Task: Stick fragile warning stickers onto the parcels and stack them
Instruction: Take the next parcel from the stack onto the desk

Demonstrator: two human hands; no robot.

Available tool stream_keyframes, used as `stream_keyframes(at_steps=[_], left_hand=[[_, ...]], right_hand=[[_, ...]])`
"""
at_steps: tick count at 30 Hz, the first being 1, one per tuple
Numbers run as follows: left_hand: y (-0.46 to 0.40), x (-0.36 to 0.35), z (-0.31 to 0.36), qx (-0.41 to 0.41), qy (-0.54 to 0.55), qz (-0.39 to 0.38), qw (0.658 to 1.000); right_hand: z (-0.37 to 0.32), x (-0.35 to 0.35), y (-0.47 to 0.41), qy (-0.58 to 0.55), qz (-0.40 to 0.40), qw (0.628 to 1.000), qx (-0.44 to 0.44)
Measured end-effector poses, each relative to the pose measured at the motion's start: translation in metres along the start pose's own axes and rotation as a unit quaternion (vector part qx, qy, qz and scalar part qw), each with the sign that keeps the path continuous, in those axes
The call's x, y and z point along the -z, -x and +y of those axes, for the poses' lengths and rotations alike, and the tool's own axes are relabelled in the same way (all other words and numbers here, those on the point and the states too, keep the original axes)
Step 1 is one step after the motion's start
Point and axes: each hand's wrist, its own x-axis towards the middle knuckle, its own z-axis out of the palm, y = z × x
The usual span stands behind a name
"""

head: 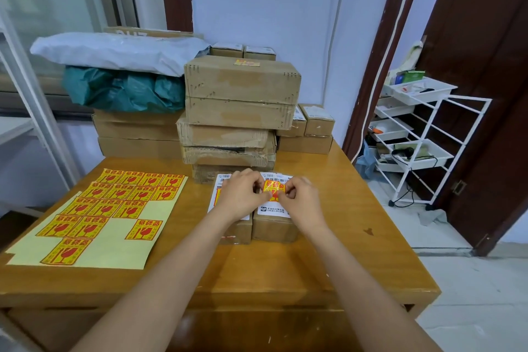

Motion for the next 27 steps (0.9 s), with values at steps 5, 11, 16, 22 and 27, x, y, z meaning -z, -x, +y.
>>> stream_keyframes(at_steps=[5,11,16,22,27], left_hand=[[0.0006,0.0007,0.0008,0.003,0.003,-0.004,1.0],[0.0012,0.0012,0.0005,0.005,0.021,-0.011,1.0],[0.0018,0.0033,0.0035,0.013,0.033,-0.021,0.999],[0.0031,0.0056,0.0081,0.039,0.057,-0.04,0.997],[0.0023,0.0048,0.0062,0.033,0.047,-0.041,0.998]], right_hand=[[-0.0009,-0.0004,0.0013,0.015,-0.002,1.0,-0.002],[-0.0015,-0.0016,0.0028,0.041,0.004,0.999,-0.007],[-0.0057,0.001,0.0045,0.065,-0.01,0.998,-0.02],[-0.0081,0.0022,0.0043,0.058,-0.022,0.998,-0.03],[-0.0073,0.0024,0.0045,0.033,-0.028,0.999,-0.028]])
